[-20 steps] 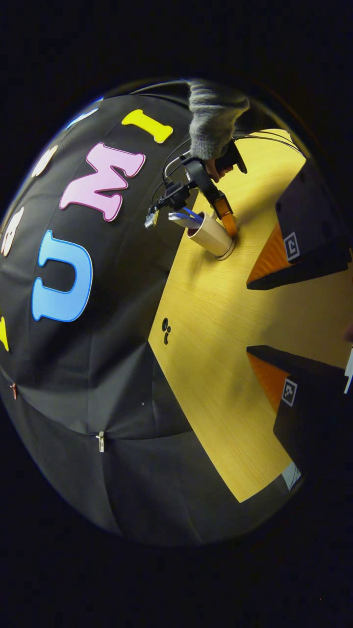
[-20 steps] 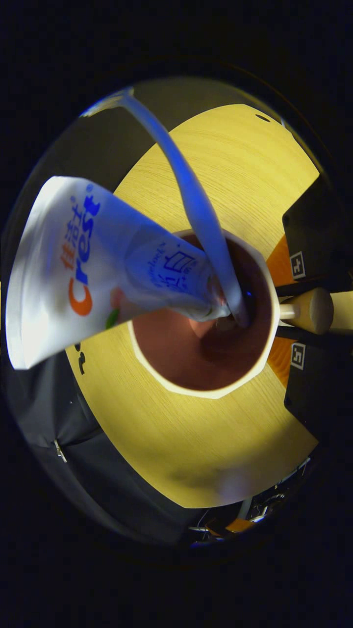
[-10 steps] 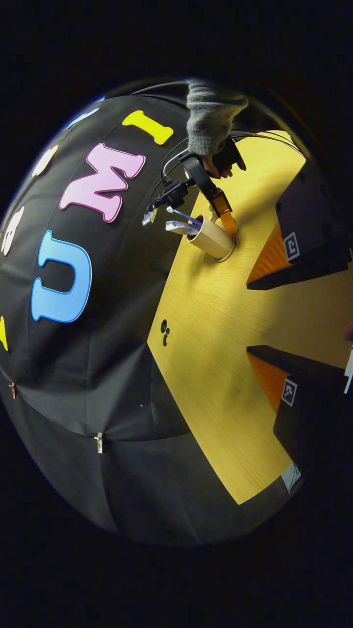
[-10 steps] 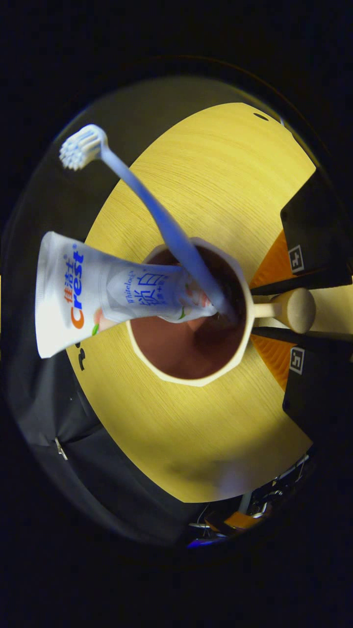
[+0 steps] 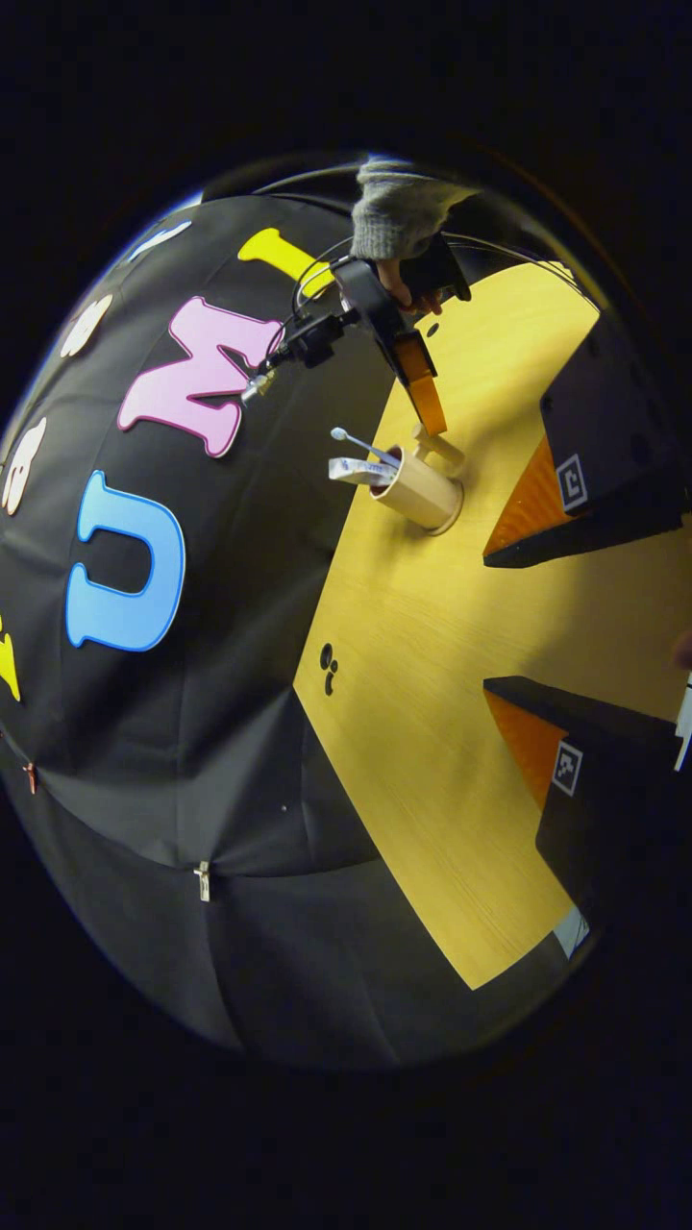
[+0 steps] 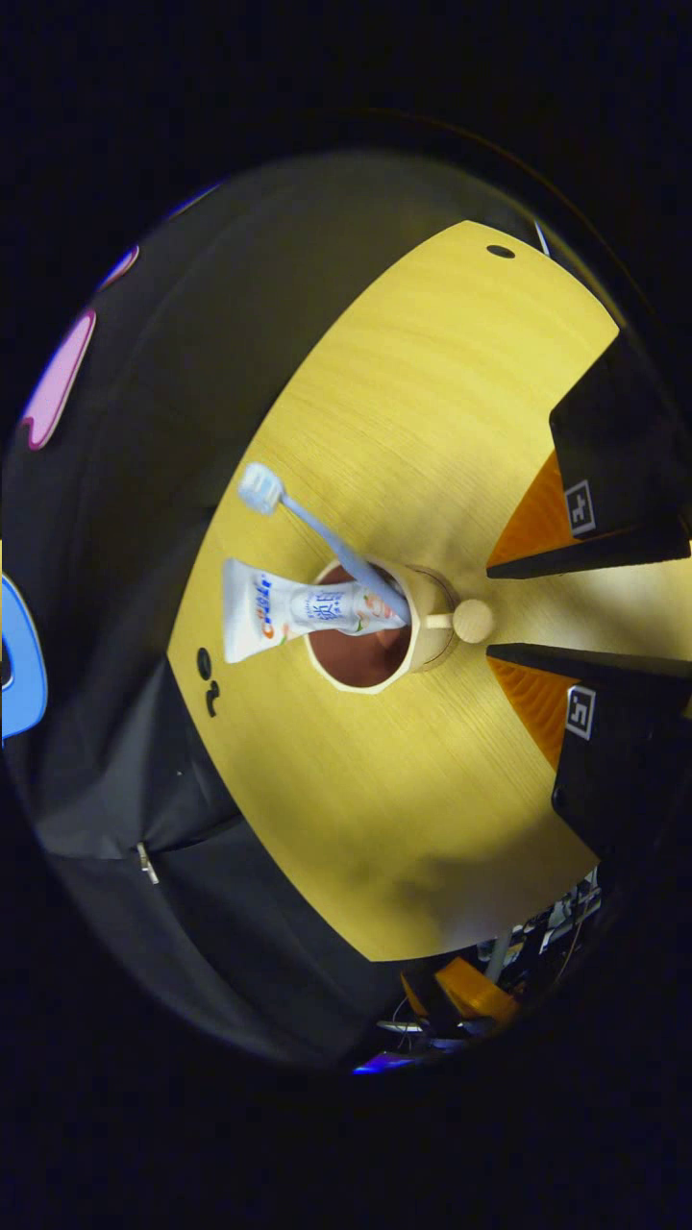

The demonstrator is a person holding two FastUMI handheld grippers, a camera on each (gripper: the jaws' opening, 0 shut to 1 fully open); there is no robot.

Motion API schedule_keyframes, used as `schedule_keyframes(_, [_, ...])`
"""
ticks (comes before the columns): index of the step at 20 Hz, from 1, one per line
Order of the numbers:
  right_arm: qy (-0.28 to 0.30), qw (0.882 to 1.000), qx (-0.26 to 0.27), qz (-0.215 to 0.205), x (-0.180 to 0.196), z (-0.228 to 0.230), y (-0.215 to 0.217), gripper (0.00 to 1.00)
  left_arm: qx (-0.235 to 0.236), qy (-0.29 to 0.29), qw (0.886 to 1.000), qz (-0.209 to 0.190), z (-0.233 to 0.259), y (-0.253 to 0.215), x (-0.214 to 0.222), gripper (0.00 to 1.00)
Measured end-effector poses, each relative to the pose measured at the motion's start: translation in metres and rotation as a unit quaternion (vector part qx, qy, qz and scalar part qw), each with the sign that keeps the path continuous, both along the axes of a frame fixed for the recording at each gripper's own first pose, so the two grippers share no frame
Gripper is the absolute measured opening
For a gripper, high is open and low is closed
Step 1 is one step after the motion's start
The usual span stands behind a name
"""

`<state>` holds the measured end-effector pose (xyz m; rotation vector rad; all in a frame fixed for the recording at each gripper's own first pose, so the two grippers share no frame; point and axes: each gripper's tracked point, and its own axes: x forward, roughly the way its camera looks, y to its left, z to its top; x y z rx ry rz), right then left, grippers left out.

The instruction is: Put the toothbrush and toothpaste on the desktop into the cup, then pick up the cup and place it on the coaster on the desktop.

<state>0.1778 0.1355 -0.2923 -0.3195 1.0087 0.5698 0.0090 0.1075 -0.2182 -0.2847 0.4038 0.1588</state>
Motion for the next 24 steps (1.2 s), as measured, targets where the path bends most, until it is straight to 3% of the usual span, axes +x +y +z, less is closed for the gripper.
schedule_keyframes(6, [-0.078, 0.995, 0.047, -0.034, -0.039, 0.089, -0.025, 0.38, 0.016, -0.015, 0.999, -0.039, 0.045, -0.029, 0.016, 0.72])
schedule_keyframes(11, [-0.134, 0.983, 0.096, -0.083, -0.082, 0.145, -0.049, 0.42, 0.017, -0.037, 0.997, -0.072, 0.088, -0.061, 0.03, 0.71])
schedule_keyframes(18, [-0.188, 0.965, 0.134, -0.127, -0.138, 0.176, -0.069, 0.43, 0.024, -0.054, 0.992, -0.108, 0.122, -0.097, 0.028, 0.71])
schedule_keyframes(24, [-0.236, 0.949, 0.155, -0.138, -0.158, 0.207, -0.084, 0.41, 0.044, -0.064, 0.99, -0.119, 0.138, -0.117, 0.018, 0.72])
